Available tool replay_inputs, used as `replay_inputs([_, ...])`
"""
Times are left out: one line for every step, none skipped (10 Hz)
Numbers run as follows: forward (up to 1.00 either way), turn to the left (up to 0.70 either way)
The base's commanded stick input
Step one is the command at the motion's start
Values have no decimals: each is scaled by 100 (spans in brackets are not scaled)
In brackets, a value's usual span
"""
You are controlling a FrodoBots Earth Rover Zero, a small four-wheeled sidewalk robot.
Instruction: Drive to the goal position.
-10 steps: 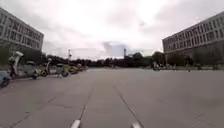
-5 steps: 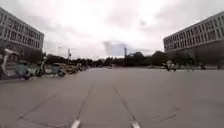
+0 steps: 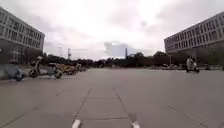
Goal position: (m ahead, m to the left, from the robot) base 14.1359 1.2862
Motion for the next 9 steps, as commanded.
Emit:
replay_inputs([100,3])
replay_inputs([100,0])
replay_inputs([100,0])
replay_inputs([100,0])
replay_inputs([100,0])
replay_inputs([100,0])
replay_inputs([100,0])
replay_inputs([100,0])
replay_inputs([100,0])
